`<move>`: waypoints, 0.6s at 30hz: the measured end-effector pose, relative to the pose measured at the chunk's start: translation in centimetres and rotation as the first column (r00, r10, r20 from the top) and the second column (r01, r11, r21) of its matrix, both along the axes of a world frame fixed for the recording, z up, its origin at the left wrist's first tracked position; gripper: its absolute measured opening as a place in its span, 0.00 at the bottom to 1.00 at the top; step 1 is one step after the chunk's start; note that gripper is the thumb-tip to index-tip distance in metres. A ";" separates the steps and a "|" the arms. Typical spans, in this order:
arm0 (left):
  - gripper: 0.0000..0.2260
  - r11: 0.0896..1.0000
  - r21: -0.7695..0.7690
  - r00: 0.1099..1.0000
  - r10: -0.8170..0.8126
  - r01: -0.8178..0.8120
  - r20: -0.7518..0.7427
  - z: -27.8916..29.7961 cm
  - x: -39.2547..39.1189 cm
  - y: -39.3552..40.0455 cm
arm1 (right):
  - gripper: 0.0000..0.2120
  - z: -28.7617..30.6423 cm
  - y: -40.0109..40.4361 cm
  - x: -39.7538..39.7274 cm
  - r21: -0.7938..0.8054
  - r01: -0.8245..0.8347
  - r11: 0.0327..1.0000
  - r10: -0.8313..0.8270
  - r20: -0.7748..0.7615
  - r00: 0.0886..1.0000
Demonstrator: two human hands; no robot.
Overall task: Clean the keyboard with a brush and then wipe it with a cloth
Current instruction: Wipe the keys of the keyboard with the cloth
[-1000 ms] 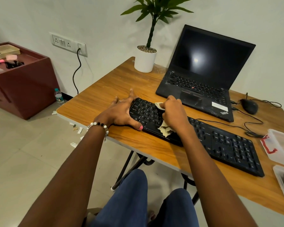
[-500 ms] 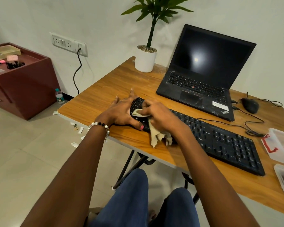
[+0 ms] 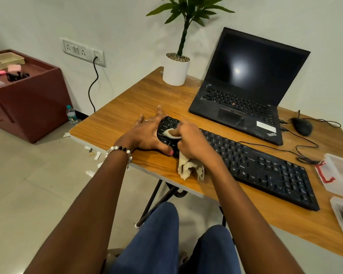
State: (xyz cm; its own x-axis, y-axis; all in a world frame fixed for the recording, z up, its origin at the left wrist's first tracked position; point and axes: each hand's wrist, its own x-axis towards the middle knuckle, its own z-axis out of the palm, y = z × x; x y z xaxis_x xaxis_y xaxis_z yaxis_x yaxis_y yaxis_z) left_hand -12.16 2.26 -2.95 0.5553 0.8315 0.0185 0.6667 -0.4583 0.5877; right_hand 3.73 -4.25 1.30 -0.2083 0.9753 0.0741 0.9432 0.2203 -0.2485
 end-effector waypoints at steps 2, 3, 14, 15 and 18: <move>0.64 1.000 0.016 1.000 -0.017 0.017 -0.007 -0.2 0.0 0.1 | 0.16 0.2 -0.4 -0.2 -0.063 -0.157 0.986 0.155 -0.049 0.987; 0.64 1.000 0.017 1.000 -0.017 0.017 -0.009 -0.2 0.0 0.2 | 0.15 0.1 -0.6 0.0 -0.066 -0.211 0.975 0.209 -0.036 0.977; 0.64 1.000 -0.008 1.000 -0.003 0.003 0.004 -0.2 -0.2 0.3 | 0.13 0.0 0.8 5.1 0.139 0.180 0.974 -0.207 0.221 0.953; 0.63 1.000 -0.007 1.000 0.001 -0.001 0.007 -0.2 -0.2 0.3 | 0.11 -0.1 0.4 4.3 0.146 0.217 0.965 -0.245 0.220 0.944; 0.64 1.000 0.014 1.000 -0.002 0.002 -0.010 -0.3 -0.2 0.1 | 0.08 -0.6 -0.6 1.4 0.148 0.238 0.960 -0.260 0.158 0.953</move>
